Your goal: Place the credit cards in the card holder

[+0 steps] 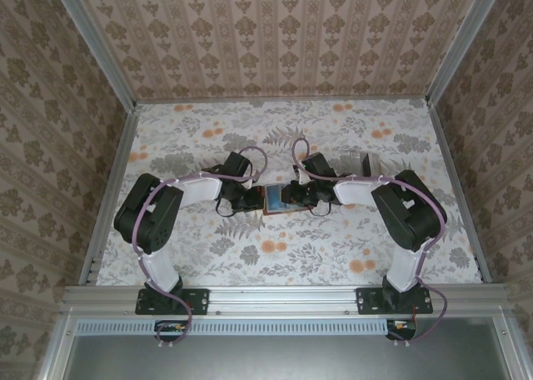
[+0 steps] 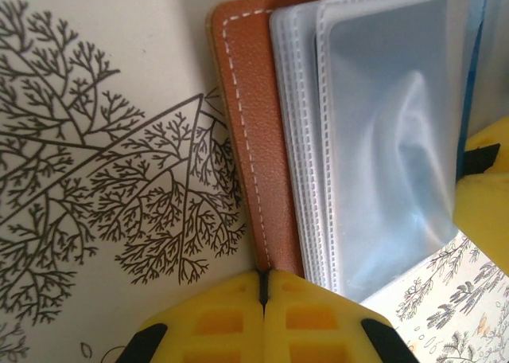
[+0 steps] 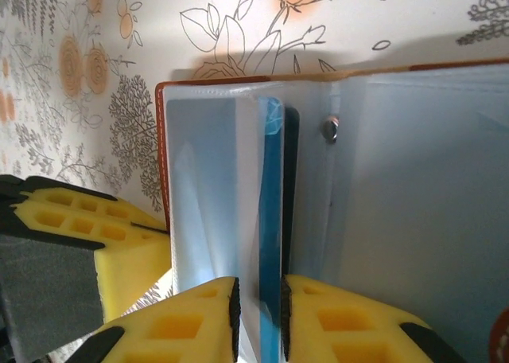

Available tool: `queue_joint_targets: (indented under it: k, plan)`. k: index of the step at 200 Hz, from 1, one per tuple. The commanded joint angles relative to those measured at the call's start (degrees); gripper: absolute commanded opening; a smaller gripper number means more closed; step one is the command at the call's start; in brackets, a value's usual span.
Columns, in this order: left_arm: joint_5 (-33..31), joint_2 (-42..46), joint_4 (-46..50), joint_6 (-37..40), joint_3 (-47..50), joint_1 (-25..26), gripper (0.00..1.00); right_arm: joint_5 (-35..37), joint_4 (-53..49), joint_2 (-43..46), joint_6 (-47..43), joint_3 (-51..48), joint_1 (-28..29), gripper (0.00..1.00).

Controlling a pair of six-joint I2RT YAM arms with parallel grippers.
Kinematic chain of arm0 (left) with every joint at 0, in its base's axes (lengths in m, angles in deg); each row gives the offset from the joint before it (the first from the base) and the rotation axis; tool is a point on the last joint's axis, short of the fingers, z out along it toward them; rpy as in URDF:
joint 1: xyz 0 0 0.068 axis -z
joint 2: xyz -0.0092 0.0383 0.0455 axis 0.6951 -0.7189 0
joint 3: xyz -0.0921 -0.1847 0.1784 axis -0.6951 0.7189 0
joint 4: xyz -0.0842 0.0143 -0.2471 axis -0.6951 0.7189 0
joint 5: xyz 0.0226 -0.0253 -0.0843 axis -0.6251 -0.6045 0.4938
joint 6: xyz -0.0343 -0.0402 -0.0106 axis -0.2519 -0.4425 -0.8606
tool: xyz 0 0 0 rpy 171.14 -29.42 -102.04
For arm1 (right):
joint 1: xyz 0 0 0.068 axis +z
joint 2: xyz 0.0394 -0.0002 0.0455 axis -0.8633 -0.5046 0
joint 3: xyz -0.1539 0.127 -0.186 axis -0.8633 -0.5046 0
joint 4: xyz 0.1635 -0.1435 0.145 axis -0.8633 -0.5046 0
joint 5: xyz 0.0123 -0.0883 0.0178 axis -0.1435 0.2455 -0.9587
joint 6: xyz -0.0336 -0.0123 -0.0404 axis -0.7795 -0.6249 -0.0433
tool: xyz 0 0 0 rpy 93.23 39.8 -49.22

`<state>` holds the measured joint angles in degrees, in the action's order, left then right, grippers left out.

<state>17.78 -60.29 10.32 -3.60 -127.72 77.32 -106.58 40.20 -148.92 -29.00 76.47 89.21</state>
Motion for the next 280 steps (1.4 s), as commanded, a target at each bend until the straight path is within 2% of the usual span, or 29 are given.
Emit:
queue_joint_targets:
  k: [1, 45, 80, 117, 139, 192, 237, 256, 280]
  plan:
    - [-2.7, -3.2, 2.8, 0.1, 1.2, 0.2, 0.00, 3.6, -7.3, 2.1, -3.6, 1.0, 0.3, 0.24]
    - [-2.1, -4.0, 2.2, 0.0, 1.0, 0.2, 0.00, 2.5, -4.6, 1.4, -2.2, 0.0, 0.7, 0.24]
    - [-1.8, -4.2, 2.0, -0.3, 0.9, 0.3, 0.00, 1.2, -2.4, 0.1, -0.8, 0.2, 1.6, 0.16]
    - [-1.7, -4.3, 2.0, -0.3, 0.9, 0.3, 0.00, -0.8, -1.0, -1.0, 0.3, 1.1, 2.1, 0.16]
    - [-1.8, -4.1, 2.0, -0.3, 0.9, 0.3, 0.00, 0.3, -2.5, 0.4, -1.2, 1.0, 2.1, 0.23]
    - [-2.7, -3.3, 2.8, 0.3, 1.2, -0.1, 0.00, 7.2, -8.9, 9.2, -6.9, -1.4, 2.0, 0.31]
    - [-2.8, -2.8, 2.8, 0.3, 1.6, -0.1, 0.00, 15.4, -8.8, 15.8, -5.4, -7.1, 1.9, 0.42]
    - [-2.9, -2.6, 2.8, 0.2, 2.0, -0.1, 0.00, 17.4, -8.2, 16.2, -3.9, -9.2, 1.6, 0.46]
    - [-2.9, -2.7, 2.6, 0.1, 2.1, -0.1, 0.00, 15.9, -7.9, 14.3, -4.0, -9.2, 1.6, 0.48]
